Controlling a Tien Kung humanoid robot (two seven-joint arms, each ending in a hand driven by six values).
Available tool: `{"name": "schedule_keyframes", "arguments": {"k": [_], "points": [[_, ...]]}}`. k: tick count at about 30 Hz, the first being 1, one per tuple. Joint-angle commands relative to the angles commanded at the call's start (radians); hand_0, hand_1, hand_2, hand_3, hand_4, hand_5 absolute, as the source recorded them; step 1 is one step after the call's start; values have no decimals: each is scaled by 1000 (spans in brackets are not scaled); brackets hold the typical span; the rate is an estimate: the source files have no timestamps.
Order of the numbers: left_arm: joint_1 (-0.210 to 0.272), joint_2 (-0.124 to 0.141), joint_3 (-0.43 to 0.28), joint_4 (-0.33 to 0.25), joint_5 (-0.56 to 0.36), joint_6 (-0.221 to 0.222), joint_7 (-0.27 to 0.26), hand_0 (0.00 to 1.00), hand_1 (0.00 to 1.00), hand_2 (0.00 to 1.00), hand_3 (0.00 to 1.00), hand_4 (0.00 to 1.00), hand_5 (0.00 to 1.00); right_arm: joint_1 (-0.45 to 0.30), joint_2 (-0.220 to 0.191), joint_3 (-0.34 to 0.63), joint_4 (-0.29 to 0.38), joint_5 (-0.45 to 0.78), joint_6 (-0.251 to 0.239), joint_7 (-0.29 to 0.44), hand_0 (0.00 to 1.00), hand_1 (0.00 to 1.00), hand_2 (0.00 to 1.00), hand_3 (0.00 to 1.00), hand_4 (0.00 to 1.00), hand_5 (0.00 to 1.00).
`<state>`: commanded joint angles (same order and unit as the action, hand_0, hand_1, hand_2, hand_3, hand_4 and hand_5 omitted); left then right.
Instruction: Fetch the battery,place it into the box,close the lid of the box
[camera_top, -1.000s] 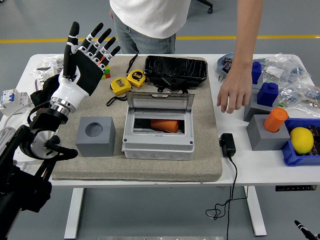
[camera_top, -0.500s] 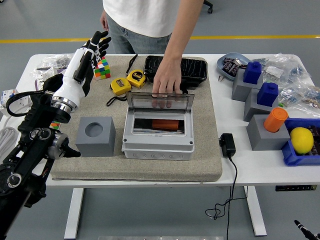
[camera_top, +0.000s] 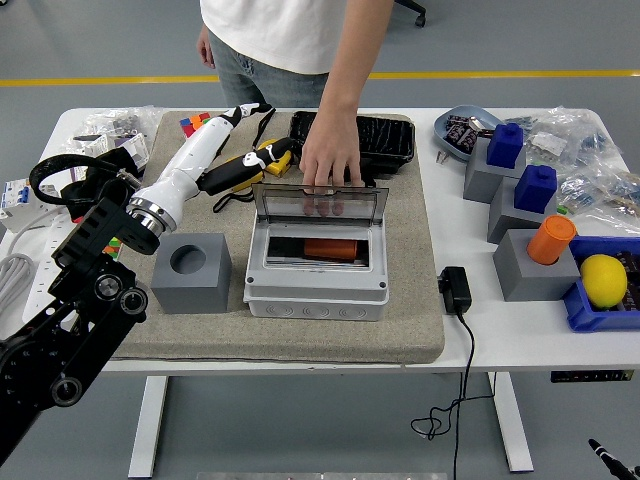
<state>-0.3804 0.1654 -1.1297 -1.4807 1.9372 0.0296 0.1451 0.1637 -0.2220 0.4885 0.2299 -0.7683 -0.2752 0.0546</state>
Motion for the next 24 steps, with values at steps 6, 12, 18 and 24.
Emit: {"name": "schedule_keyframes", "arguments": {"k": [6,12,18,24], "points": [[-9,22,44,5,254,-12,2,998,998,998,844,998,998,-1,-3,-6,0,3,0,1,793,723,718,757,998,992],[-10,41,82,7,332,-27,8,998,998,998,830,998,998,0,-5,-9,-1,5,-1,2,793,723,718,757,998,992],[-1,43,92,6,332,-35,9,998,998,976,809,998,998,-1,-4,-9,0,4,-1,1,793,723,718,757,998,993],[8,47,109,0,332,-41,11,998,998,971,795,998,998,-3,-4,-9,0,4,-1,1,793,722,718,758,998,994]]}}
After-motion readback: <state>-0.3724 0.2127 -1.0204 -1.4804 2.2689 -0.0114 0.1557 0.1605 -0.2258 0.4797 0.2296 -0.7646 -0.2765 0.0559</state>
